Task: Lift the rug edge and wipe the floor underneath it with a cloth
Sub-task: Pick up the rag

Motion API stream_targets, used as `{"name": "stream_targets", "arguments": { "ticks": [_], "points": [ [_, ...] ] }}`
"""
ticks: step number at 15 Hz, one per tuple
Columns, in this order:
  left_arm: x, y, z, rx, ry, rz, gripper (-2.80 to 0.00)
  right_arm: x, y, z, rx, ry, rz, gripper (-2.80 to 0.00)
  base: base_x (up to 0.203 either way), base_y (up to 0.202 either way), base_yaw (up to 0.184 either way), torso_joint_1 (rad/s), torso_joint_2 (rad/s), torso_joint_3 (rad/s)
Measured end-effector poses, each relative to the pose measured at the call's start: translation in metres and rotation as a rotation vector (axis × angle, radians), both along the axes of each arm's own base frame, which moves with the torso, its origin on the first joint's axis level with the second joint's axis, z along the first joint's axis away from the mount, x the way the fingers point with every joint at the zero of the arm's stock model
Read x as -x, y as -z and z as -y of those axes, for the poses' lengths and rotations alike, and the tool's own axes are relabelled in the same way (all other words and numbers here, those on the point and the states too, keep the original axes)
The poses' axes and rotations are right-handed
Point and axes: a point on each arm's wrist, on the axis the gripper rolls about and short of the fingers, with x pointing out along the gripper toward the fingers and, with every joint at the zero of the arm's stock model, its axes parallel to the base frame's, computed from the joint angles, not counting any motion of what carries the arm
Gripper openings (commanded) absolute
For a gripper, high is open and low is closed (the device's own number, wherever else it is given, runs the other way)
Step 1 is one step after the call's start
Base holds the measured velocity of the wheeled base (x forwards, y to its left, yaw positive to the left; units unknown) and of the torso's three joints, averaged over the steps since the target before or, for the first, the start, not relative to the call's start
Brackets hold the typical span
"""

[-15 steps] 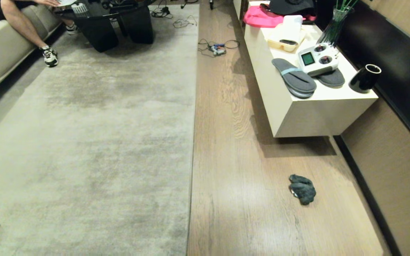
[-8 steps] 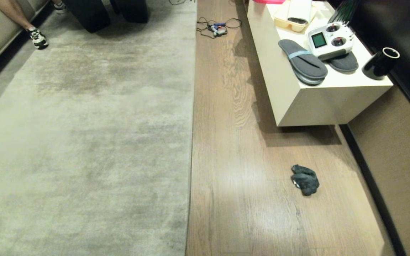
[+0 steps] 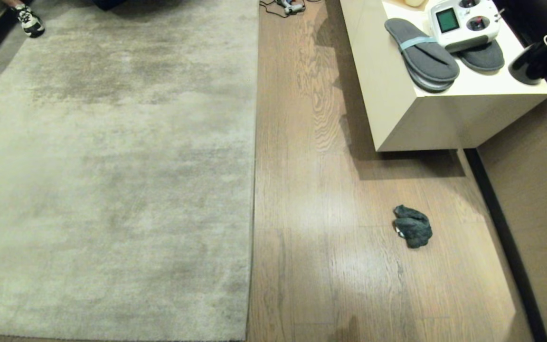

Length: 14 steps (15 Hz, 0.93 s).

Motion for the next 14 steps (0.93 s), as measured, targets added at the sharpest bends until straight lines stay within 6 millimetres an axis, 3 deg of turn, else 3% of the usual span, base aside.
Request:
{"name": "stream_targets", "arguments": {
  "ticks": [14],
  "points": [
    [0.0000,0.0000,0.0000,0.000,0.000,0.000,-2.80,0.0000,0.0000,0.0000,0.000,0.000,0.000,-2.80,0.000,0.000,0.000,0.003,0.00,-0.196]
  ]
}}
